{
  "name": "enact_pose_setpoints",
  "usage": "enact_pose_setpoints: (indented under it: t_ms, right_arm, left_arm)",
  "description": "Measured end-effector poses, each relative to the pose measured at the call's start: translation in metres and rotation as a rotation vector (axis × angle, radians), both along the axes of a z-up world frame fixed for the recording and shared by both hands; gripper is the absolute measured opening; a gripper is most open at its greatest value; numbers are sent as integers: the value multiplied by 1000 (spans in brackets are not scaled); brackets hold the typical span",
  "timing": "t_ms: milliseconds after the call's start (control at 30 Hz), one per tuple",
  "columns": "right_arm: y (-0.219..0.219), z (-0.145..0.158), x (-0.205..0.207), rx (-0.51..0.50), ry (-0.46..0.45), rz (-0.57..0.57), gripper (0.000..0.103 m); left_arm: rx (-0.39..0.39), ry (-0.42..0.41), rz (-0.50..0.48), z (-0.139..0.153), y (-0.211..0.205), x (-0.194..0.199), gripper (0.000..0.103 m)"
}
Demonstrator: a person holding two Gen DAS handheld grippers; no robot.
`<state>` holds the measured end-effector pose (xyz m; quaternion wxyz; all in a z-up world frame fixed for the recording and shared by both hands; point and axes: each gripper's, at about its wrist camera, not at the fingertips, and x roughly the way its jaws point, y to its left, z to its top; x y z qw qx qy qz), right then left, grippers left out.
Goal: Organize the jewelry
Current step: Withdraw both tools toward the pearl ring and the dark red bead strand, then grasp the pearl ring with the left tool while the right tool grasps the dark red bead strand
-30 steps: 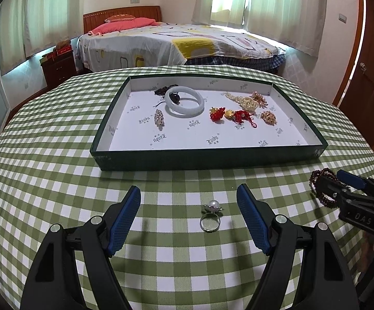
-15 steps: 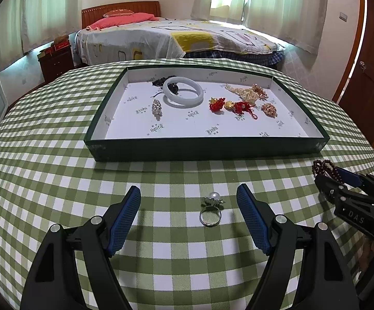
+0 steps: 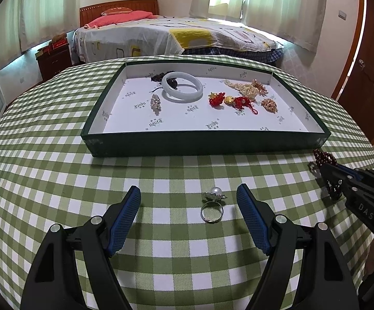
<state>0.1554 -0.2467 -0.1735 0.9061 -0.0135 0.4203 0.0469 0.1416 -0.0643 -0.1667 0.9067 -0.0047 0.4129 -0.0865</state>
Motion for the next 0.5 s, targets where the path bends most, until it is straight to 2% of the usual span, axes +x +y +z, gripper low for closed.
enact_pose_setpoints:
  t_ms: [100, 500]
  right_arm:
    - [0, 0, 0, 5, 3, 3, 11]
    - [2, 0, 0, 16, 8, 6, 11]
  left_arm:
    - [9, 0, -6, -3, -2, 2, 72]
    - [29, -2, -48, -8, -7, 4, 45]
